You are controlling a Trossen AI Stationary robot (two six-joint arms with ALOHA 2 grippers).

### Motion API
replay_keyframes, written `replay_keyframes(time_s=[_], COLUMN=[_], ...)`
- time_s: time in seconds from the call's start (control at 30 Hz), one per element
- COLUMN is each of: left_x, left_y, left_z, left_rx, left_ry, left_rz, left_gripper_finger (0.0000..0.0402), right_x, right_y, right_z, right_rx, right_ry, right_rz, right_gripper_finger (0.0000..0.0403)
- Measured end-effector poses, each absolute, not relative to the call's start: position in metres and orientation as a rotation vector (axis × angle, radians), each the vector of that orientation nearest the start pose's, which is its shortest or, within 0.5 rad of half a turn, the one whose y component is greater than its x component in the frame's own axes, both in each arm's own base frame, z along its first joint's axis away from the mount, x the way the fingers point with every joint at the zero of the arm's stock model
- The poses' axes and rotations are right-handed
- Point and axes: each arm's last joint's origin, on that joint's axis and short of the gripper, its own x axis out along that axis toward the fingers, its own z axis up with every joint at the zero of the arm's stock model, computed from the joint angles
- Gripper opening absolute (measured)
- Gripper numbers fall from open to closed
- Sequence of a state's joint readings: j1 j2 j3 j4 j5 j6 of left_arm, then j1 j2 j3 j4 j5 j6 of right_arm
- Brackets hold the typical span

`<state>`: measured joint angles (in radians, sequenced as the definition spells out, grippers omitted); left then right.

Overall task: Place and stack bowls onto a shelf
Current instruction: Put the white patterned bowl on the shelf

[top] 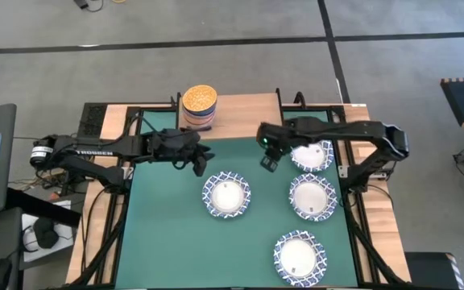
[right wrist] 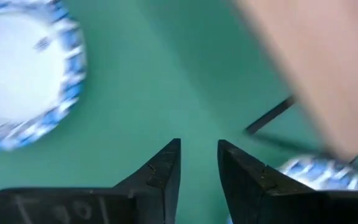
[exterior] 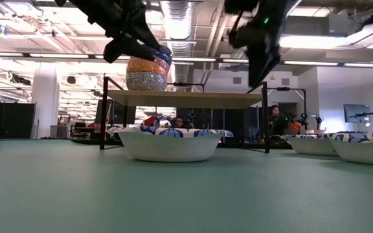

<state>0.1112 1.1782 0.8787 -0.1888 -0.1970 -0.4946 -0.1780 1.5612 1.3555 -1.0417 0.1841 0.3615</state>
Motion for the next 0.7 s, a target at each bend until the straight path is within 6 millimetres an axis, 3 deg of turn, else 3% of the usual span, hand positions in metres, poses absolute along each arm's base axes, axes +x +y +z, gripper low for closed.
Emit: replay_keyframes(time_s=[0.13, 0.3, 0.5, 0.7], left_x=[0.252, 0.252, 0.255, 0.255], left_y=[0.034, 0.033, 0.031, 0.03], left_z=[0.284, 0.284, 0.289, 0.291], left_rx=[-0.455, -0.432, -0.401, -0.383], left_ry=[0.439, 0.441, 0.384, 0.372], left_rz=[0.427, 0.442, 0.431, 0.419], left_gripper_finger=[0.0148, 0.0148, 0.0148, 0.0148], right_x=[0.274, 0.231, 0.199, 0.196], right_y=[-0.035, -0.02, -0.026, -0.039], right_z=[0.28, 0.245, 0.213, 0.189], right_rx=[0.355, 0.475, 0.549, 0.552], right_ry=[1.186, 1.229, 1.178, 1.2], right_rz=[-0.543, -0.605, -0.661, -0.7], right_gripper_finger=[0.0161, 0.0208, 0.0227, 0.0216])
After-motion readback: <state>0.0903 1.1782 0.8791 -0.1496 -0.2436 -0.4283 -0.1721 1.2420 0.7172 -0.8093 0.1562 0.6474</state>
